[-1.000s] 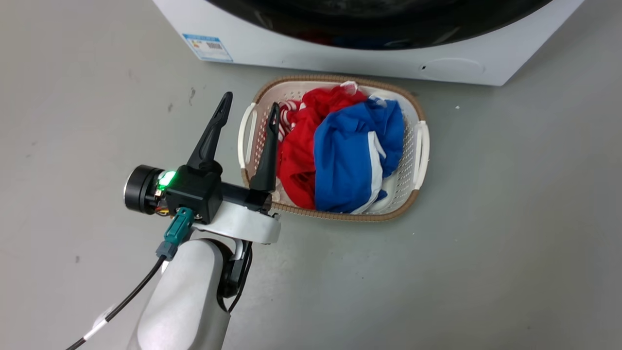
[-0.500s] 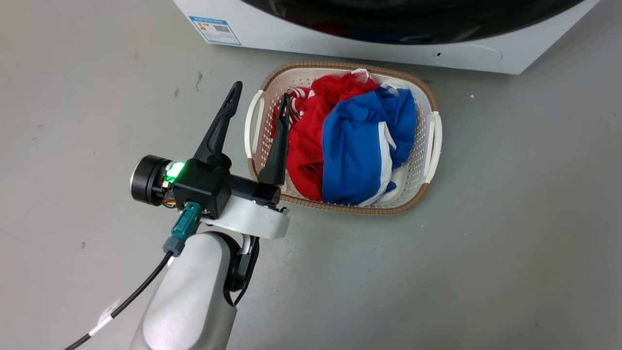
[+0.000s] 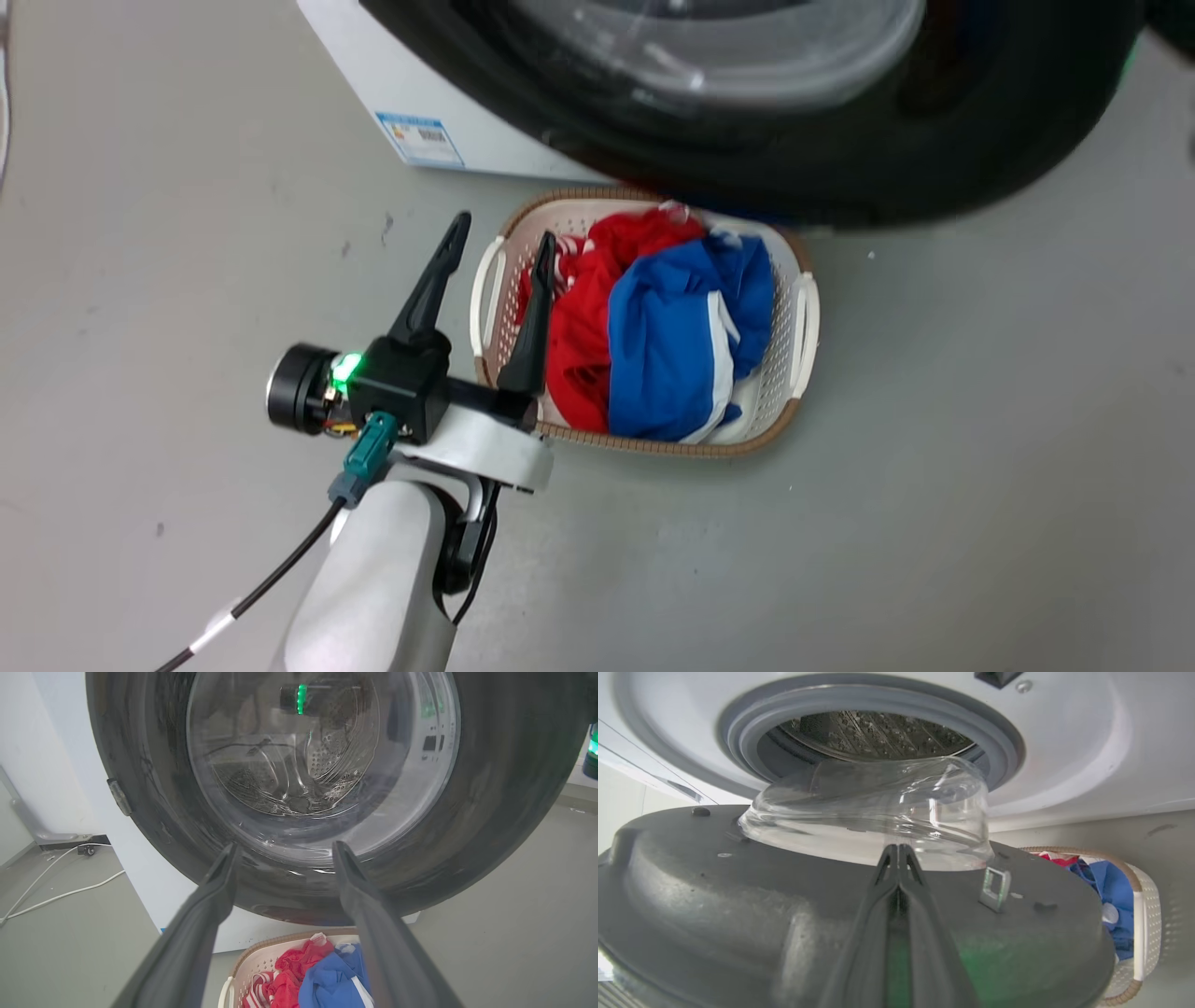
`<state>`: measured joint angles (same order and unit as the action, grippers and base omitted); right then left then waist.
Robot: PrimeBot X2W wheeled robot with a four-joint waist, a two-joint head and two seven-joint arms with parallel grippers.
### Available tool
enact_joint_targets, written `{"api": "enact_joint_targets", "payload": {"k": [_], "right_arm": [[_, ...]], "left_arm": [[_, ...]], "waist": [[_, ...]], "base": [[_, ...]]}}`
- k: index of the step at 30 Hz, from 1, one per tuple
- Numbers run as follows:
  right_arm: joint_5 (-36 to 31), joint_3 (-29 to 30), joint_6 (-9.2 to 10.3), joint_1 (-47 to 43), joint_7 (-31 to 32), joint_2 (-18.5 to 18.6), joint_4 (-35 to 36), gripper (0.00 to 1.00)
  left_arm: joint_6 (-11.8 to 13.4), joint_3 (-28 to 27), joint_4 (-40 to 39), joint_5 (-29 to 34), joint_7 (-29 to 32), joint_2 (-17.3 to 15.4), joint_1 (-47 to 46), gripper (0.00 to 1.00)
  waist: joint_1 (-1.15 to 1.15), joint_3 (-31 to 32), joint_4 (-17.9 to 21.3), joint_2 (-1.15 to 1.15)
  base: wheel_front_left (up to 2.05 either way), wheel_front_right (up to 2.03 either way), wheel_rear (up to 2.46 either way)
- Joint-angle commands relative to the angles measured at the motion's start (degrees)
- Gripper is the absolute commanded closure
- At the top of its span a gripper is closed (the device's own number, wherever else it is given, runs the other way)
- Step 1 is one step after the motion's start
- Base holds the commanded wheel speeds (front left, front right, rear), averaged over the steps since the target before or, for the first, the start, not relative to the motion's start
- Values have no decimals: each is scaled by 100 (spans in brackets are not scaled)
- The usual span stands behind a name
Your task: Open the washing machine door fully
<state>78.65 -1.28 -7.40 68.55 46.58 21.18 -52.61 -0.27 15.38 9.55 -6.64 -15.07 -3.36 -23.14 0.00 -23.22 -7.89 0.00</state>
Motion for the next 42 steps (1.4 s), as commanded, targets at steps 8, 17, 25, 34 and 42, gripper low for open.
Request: {"api": "enact_joint_targets", "payload": {"k": [8,17,25,34,42], "right_arm": [[48,-107,-16,-1014,462,-358,531,100],[-5,-264,-16,-2289,813,-808,1253,100],[24,-363,-16,-3149,1030,-1369,1840,100],[24,-663,-16,-3875,944,-1788,2389,100],[94,-834,-16,-4275,33,-1831,2798,100]], "left_arm": [[-70,-67,183,-53,-14,-48,513,0],[-128,-47,408,-96,-14,-66,1095,0],[-204,-35,515,-147,-14,-135,1260,0],[-203,13,578,-249,-14,-103,1407,0],[-226,20,621,-367,-14,-84,1499,0]], "waist": [[0,779,120,0],[0,1591,148,0],[0,1966,133,0],[0,2185,67,0],[0,2301,77,0]], "base": [[0,0,0],[0,0,0],[0,0,0],[0,0,0],[0,0,0]]}}
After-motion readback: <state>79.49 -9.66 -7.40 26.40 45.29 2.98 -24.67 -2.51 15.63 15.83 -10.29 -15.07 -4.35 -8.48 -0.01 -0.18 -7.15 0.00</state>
